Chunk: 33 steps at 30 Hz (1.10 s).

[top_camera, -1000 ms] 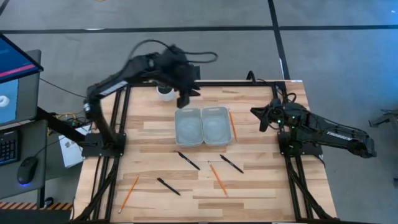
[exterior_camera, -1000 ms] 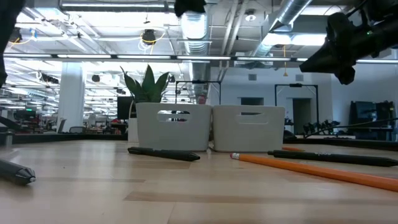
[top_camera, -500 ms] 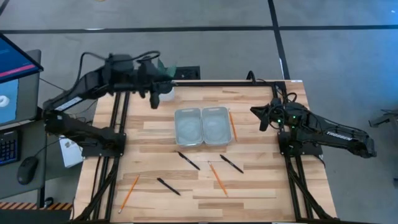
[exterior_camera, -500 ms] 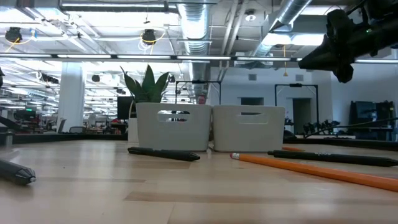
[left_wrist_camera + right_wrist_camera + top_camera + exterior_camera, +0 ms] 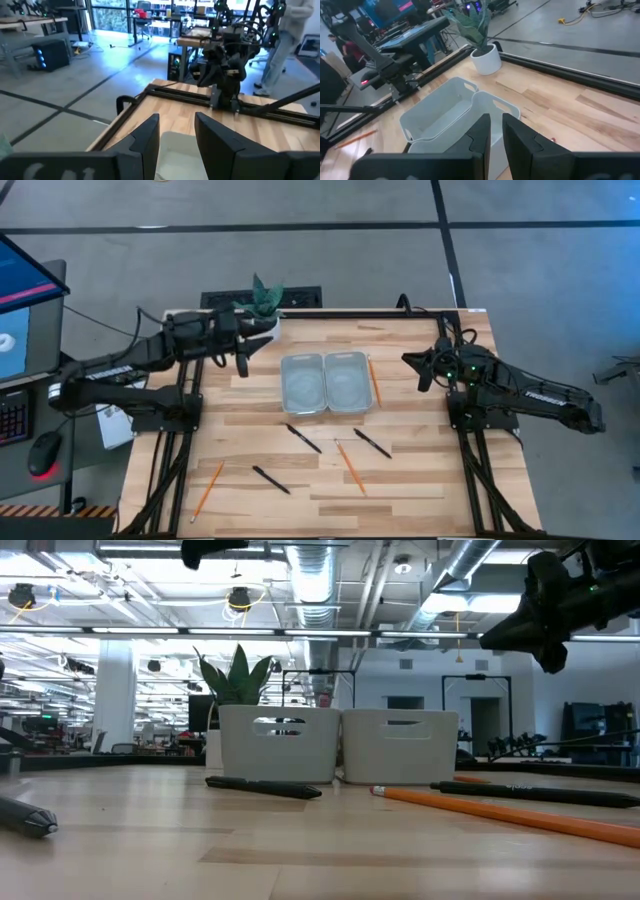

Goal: Sort pens & pencils
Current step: Put the top right orange pencil into the right gray bin

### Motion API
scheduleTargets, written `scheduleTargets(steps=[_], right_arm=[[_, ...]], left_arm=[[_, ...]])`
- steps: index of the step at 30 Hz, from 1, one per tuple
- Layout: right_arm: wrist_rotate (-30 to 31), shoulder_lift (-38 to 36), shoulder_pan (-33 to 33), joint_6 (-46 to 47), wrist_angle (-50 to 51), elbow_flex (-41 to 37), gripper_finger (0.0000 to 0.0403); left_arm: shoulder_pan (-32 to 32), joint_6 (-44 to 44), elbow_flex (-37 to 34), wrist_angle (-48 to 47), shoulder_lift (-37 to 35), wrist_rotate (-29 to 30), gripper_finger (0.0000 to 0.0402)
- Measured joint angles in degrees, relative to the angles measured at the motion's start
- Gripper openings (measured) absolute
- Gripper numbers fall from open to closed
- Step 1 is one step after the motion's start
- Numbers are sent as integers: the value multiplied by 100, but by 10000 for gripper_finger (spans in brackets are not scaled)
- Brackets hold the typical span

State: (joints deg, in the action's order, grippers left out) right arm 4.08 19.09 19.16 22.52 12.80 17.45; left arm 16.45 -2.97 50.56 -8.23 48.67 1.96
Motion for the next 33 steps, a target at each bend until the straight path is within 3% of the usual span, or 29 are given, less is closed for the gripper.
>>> scheduleTargets(steps=[9, 14, 25, 33], right_arm=[[0, 2, 0, 1, 0, 0, 71], [2, 2, 0, 0, 0, 0, 71], [0, 2, -2, 321, 6, 0, 71], [-24, 7, -92, 704, 97, 64, 84]], left_arm=[[0, -99, -1641, 1709, -557, -13, 115], [0, -345, -2363, 2015, -935, 5, 115], [0, -349, -3410, 2639, -1598, 58, 115], [0, -411, -3632, 2728, -1834, 151, 115]])
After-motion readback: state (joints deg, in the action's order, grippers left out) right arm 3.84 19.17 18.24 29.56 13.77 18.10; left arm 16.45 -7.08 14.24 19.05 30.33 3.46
